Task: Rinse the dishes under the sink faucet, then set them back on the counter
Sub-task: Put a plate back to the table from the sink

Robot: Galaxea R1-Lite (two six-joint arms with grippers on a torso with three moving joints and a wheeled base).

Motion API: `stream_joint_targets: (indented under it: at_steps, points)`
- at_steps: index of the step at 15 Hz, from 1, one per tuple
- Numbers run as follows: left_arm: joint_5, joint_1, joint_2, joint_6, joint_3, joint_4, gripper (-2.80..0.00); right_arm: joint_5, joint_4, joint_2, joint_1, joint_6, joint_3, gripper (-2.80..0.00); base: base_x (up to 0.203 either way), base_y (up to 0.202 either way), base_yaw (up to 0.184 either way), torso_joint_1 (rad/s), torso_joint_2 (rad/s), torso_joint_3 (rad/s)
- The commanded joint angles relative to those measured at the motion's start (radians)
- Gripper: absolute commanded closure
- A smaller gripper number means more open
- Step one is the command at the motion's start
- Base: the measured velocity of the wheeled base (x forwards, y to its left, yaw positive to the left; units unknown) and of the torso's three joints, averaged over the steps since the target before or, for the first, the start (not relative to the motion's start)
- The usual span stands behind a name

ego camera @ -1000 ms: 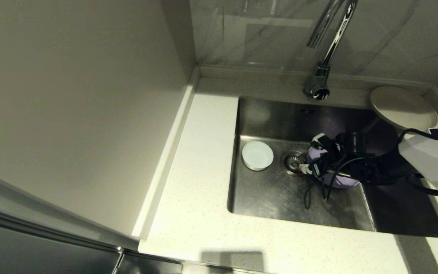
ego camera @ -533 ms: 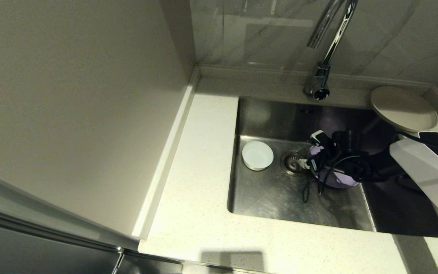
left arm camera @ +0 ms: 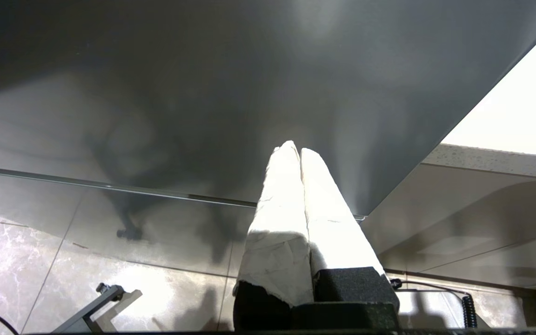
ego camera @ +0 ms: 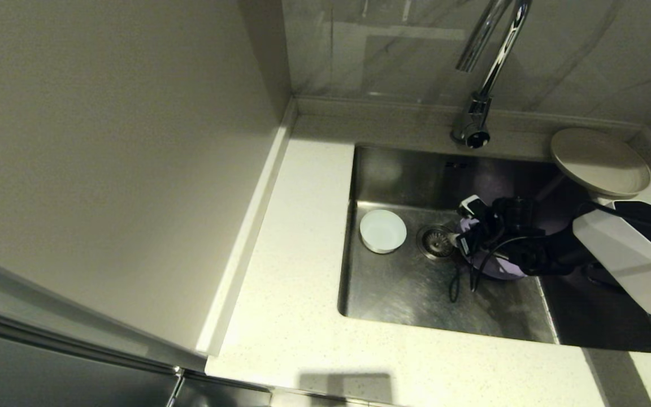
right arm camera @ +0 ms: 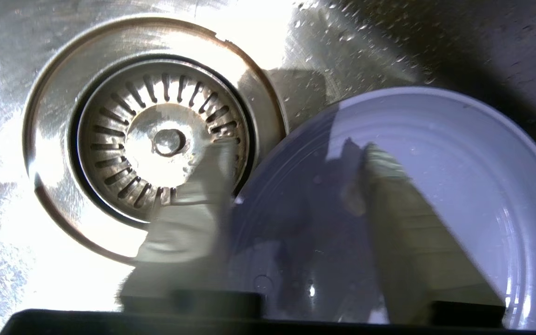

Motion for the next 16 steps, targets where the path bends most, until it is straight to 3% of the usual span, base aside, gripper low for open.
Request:
stream_joint_targets:
  at_steps: [1, 11, 16]
  points:
    - [0.000, 0.000, -0.002, -0.001, 0.000, 0.000, 0.00, 0.001, -0.004, 0.017, 0.002, -0.004, -0.004, 0.00, 0.000, 0.000, 0.000, 0.000, 0.00, 0.000]
    - [0.000, 0.000, -0.002, -0.001, 0.000, 0.000, 0.00, -0.013, -0.032, -0.002, -0.004, -0.023, 0.007, 0.00, 0.000, 0.000, 0.000, 0.000, 0.00, 0.000]
    - [0.000, 0.000, -0.002, -0.001, 0.000, 0.000, 0.00, -0.007, -0.036, -0.147, -0.004, 0.007, 0.123, 0.00, 0.000, 0.000, 0.000, 0.000, 0.00, 0.000]
